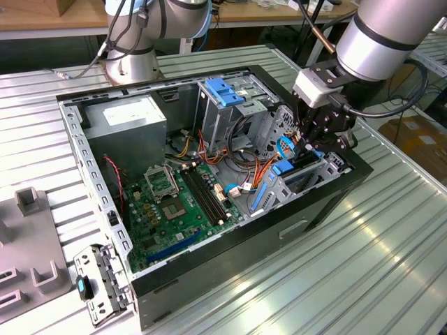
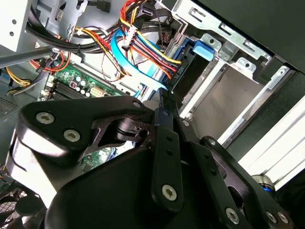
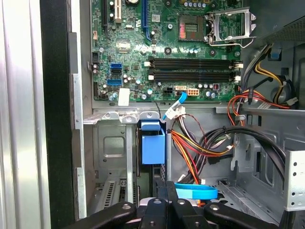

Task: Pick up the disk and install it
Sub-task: 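Insert the second disk wire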

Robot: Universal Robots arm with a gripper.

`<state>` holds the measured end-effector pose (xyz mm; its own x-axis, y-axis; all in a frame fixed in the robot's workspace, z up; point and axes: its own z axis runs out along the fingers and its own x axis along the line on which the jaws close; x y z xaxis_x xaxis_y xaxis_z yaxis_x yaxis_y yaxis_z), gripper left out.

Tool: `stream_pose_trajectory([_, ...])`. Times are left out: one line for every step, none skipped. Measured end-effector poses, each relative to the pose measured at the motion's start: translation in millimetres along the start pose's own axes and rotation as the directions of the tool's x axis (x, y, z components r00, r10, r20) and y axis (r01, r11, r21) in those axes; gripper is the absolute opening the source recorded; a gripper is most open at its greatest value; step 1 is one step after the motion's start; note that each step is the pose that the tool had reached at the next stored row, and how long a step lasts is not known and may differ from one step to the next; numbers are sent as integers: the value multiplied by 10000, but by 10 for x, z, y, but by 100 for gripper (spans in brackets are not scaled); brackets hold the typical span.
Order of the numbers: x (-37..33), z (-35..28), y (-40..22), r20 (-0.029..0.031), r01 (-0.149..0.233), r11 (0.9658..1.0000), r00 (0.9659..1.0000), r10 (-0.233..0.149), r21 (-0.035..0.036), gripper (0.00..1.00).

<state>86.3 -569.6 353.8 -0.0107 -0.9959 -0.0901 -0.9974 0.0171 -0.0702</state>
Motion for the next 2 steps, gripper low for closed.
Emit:
stream_pose_trajectory([0,0,0,0,0,10000,10000,0,0,11])
stream_pose_trajectory([0,0,0,1,0,10000,10000,0,0,11])
